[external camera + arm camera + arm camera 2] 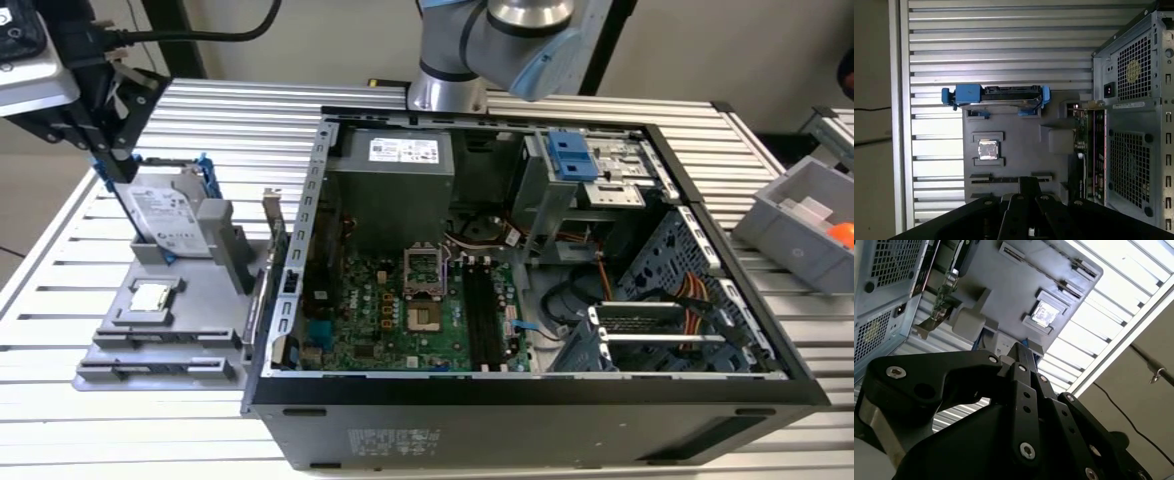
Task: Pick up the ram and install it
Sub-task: 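Reach for the ram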
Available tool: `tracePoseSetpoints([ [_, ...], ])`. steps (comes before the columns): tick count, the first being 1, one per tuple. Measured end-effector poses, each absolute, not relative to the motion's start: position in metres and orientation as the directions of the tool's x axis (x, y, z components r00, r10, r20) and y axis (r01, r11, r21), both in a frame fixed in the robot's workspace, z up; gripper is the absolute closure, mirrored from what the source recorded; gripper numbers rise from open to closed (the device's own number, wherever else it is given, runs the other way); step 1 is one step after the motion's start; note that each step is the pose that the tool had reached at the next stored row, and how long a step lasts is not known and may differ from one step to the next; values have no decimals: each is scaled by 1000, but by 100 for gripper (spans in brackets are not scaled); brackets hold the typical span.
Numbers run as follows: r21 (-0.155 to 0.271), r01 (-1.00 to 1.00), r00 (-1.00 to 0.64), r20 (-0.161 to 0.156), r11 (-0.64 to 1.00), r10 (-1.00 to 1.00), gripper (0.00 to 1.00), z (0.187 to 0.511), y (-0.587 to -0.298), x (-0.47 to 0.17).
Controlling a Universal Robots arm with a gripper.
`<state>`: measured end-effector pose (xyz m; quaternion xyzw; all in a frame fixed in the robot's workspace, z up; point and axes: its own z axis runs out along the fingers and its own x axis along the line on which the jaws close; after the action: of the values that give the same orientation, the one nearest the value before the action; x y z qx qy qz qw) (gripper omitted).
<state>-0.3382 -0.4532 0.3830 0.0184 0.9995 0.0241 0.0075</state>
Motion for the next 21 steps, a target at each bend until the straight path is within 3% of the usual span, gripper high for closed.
tracePoseSetpoints([
  [21, 48, 29, -999, -13, 998, 29, 100, 380, -462, -338],
])
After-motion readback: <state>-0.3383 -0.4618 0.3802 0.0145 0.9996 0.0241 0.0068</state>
